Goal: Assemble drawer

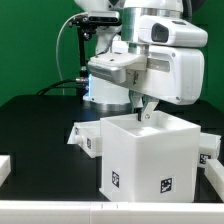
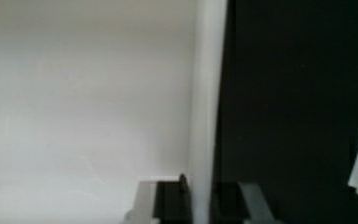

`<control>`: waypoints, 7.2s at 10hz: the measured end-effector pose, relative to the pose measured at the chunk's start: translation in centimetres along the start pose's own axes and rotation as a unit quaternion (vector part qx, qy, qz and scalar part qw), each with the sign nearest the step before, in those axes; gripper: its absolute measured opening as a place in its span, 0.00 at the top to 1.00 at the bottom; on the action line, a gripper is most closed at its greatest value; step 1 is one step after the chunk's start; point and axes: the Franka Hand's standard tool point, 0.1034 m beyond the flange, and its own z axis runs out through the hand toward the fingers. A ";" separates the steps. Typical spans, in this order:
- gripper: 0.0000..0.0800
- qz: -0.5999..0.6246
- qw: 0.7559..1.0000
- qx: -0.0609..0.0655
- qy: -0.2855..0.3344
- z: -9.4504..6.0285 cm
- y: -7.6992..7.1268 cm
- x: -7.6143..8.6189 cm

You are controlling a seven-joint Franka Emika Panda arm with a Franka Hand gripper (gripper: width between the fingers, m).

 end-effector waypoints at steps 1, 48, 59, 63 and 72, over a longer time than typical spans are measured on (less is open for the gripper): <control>0.95 -0.082 0.997 0.007 0.003 0.0 -0.3 -0.3; 0.19 0.012 0.987 0.153 0.050 -4.3 -2.8 -4.3; 0.19 0.119 0.973 0.181 0.085 -2.6 -8.6 -2.2; 0.19 0.091 0.983 0.108 0.114 0.1 -10.2 -1.8; 0.19 0.126 0.975 0.110 0.149 2.4 -15.6 0.2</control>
Offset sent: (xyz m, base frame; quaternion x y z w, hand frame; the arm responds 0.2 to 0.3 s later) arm -0.0003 0.0099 -0.0015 0.0000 0.0718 -0.2311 0.9703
